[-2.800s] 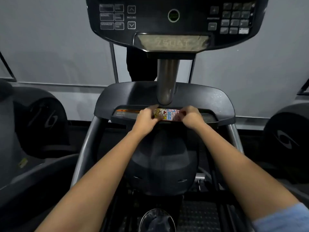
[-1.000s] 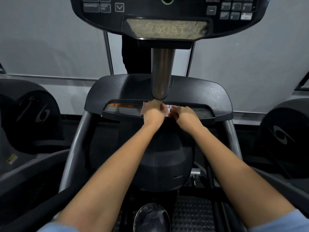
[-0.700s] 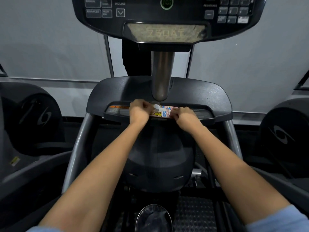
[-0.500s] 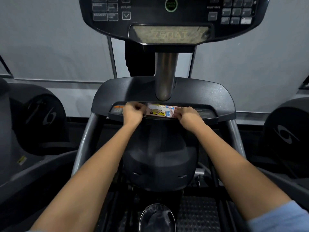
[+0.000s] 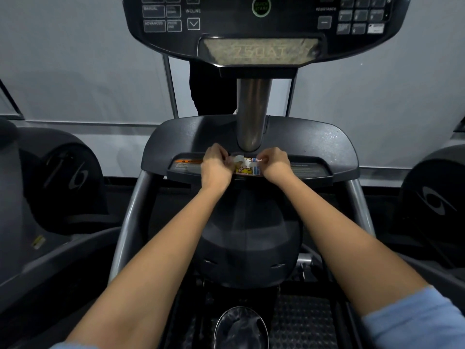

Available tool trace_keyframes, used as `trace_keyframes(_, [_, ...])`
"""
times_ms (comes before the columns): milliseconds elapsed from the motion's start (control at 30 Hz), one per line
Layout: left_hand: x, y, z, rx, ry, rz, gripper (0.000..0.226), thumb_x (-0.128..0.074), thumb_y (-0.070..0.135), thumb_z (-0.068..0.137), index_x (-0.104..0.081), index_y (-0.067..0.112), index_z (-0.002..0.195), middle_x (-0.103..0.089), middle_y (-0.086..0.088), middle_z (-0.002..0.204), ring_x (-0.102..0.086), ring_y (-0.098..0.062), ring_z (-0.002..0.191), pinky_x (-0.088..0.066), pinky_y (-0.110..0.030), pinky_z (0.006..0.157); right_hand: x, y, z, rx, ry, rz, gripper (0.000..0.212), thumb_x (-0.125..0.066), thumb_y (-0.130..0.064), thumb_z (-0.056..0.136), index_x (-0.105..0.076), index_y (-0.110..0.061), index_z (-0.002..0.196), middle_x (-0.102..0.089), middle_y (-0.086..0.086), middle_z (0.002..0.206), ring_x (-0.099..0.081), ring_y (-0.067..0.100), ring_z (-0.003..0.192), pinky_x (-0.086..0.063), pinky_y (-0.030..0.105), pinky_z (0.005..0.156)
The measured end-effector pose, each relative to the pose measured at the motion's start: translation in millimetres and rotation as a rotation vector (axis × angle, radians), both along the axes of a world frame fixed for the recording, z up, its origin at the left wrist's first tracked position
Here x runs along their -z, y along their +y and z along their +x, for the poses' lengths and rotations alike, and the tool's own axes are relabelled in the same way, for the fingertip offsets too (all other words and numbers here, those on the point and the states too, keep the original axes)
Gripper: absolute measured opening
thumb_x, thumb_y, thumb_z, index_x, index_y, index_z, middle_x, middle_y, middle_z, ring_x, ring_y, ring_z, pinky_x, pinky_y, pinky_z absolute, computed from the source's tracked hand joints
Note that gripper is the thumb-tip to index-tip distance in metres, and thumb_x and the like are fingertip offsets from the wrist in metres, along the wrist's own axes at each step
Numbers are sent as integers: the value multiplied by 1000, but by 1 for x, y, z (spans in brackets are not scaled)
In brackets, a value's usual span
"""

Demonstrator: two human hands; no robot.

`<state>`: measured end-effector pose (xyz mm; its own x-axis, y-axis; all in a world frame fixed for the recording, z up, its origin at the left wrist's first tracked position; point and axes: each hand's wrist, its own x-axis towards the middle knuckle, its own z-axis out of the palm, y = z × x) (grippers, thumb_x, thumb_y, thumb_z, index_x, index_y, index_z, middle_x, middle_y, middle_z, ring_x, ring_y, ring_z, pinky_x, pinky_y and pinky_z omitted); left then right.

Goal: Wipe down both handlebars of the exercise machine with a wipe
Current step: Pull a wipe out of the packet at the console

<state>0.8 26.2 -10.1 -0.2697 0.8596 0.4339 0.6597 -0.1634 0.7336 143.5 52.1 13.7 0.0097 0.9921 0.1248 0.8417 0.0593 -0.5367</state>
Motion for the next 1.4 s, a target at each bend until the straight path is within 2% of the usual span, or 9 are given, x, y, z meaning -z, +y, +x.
trace_keyframes(200, [1, 2, 2, 173, 500, -26, 45, -48, -2, 86, -58, 16, 125, -53, -3, 136, -46, -29, 119, -35, -36, 97, 4, 7, -9, -10, 54, -13, 14, -60, -11, 88, -72, -8, 94, -69, 11, 102, -65, 25, 91, -53, 30, 81])
trace_keyframes(433, [3, -11, 13, 177, 354, -91, 37, -52, 27, 90, -56, 11, 123, -60, -13, 122, -48, -32, 114, -37, -36, 94, 0, 7, -16, -51, -127, 0, 21, -47, -7, 92, -67, -3, 100, -64, 14, 108, -61, 29, 96, -52, 32, 82])
trace_keyframes(633, [7, -6, 17, 154, 262, -92, 40, -62, 25, 85, -57, 10, 122, -61, -11, 122, -49, -30, 113, -39, -33, 93, -1, 7, -19, -84, -229, -25, 17, -49, -8, 91, -63, -2, 100, -61, 16, 107, -61, 30, 93, -47, 32, 73])
trace_keyframes(833, [7, -2, 16, 161, 230, -122, 43, -67, 29, 81, -60, 12, 120, -65, -9, 118, -51, -30, 113, -44, -34, 93, -5, 5, -15, -163, -235, 57, 16, -41, -6, 96, -55, -5, 102, -51, 13, 105, -53, 28, 97, -45, 37, 83])
trace_keyframes(933, [6, -2, 18, 154, 216, -141, 44, -68, 30, 81, -60, 12, 120, -65, -10, 117, -52, -30, 113, -45, -37, 93, -12, 0, -9, -209, -189, 92, 7, -41, -10, 95, -44, -16, 92, -42, 6, 95, -43, 21, 87, -38, 34, 77])
trace_keyframes(1067, [4, -2, 19, 151, 195, -177, 45, -69, 28, 81, -58, 13, 123, -63, -10, 120, -49, -28, 117, -44, -38, 97, -26, -2, -5, -151, 69, 80, 15, -33, -16, 96, -48, -11, 96, -50, 5, 89, -48, 22, 83, -38, 32, 70])
trace_keyframes(1200, [2, -3, 20, 149, 193, -179, 48, -71, 27, 80, -57, 13, 124, -61, -10, 122, -49, -28, 118, -42, -37, 98, -43, -6, 5, -124, 201, 157, 9, -34, -19, 97, -42, -19, 91, -49, 1, 79, -49, 22, 78, -42, 36, 68])
trace_keyframes(1300, [5, -7, 22, 164, 168, -117, 58, -73, 22, 79, -48, 8, 129, -50, -14, 132, -49, -32, 119, -42, -40, 99, -52, -8, 12, -66, 192, 147, 6, -36, -16, 95, -41, -20, 93, -52, 5, 87, -51, 25, 81, -46, 38, 71])
trace_keyframes(1400, [9, -15, 25, 175, 156, -46, 71, -74, 21, 78, -38, 9, 138, -20, -14, 152, -32, -32, 136, -35, -42, 110, -53, -14, 17, -2, 159, 16, 9, -37, -12, 93, -41, -16, 99, -45, 9, 98, -44, 23, 90, -41, 36, 81])
